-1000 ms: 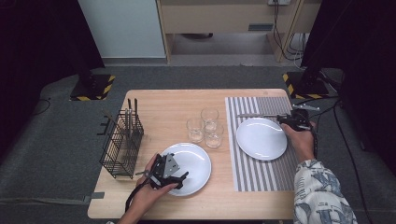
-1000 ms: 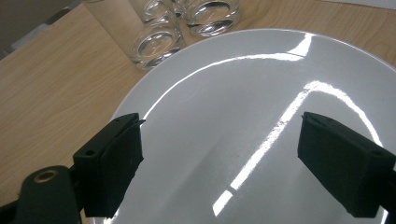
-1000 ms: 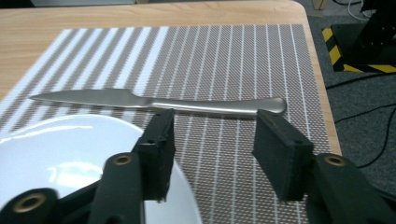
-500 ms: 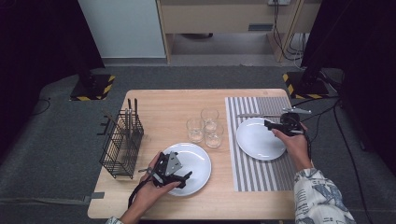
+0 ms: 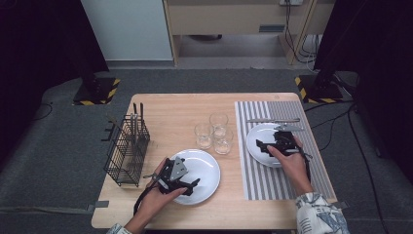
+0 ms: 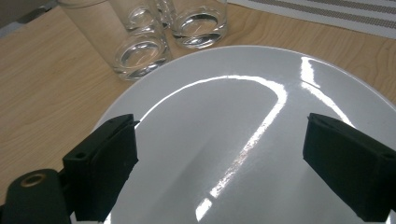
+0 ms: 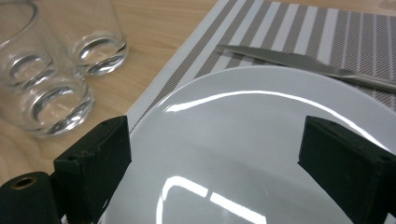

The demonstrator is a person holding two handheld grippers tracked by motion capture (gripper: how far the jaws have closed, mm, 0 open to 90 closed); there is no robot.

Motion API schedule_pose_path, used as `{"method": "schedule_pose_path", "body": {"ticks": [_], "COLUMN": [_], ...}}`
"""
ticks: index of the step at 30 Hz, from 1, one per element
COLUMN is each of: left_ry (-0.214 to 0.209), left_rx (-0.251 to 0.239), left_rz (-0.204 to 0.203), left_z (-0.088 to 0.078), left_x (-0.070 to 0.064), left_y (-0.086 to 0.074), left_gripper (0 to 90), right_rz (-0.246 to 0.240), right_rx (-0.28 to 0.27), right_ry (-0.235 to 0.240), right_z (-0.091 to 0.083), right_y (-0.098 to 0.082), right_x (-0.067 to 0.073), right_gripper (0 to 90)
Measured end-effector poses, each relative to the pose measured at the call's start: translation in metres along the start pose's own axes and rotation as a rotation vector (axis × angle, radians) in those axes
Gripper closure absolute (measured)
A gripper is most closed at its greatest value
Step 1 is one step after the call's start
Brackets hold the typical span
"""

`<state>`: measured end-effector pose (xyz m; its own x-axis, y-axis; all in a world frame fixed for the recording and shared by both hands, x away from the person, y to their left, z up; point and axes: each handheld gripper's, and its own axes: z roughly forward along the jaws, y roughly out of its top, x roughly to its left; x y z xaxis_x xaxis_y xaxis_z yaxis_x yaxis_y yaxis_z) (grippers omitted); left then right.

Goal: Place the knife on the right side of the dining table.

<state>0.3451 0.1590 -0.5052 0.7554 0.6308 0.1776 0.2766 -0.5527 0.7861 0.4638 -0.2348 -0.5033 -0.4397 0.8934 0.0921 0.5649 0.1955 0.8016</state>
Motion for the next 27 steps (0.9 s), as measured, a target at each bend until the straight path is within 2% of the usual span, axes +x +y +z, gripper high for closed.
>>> {"method": "schedule_pose_path", "body": {"ticks": [2,8,12,13,18,20,23,27], "left_ry": [0.010,0.010,0.004,-0.003,0.002,0.002,0.038,0.054], "left_rx": [-0.004,-0.009,0.003,0.010,0.027,0.033,0.064,0.087], "left_rz": [0.003,0.003,-0.010,-0.015,-0.033,-0.050,-0.036,-0.040], "left_z": [-0.003,-0.011,-0.013,-0.013,-0.020,-0.024,-0.031,-0.040], "left_x": [0.000,0.000,0.006,0.009,0.020,0.024,0.029,0.032], "left_y": [0.001,0.006,0.016,0.018,0.035,0.042,0.052,0.062], "left_gripper": [9.3,9.1,8.7,8.7,8.4,8.4,8.4,8.5], "right_rz": [-0.006,-0.084,-0.130,-0.162,-0.202,-0.220,-0.252,-0.265], "right_rx": [0.003,0.006,0.013,0.014,0.011,0.002,0.011,0.009], "right_ry": [0.009,0.075,0.125,0.137,0.192,0.196,0.196,0.199], "right_z": [-0.001,-0.008,-0.012,-0.013,-0.016,-0.016,-0.017,-0.022], "right_y": [-0.004,-0.011,-0.014,-0.015,-0.022,-0.025,-0.028,-0.031], "right_x": [0.009,0.041,0.066,0.073,0.098,0.105,0.111,0.117], "right_gripper": [9.3,8.4,7.8,7.8,7.8,7.9,8.7,11.4]}}
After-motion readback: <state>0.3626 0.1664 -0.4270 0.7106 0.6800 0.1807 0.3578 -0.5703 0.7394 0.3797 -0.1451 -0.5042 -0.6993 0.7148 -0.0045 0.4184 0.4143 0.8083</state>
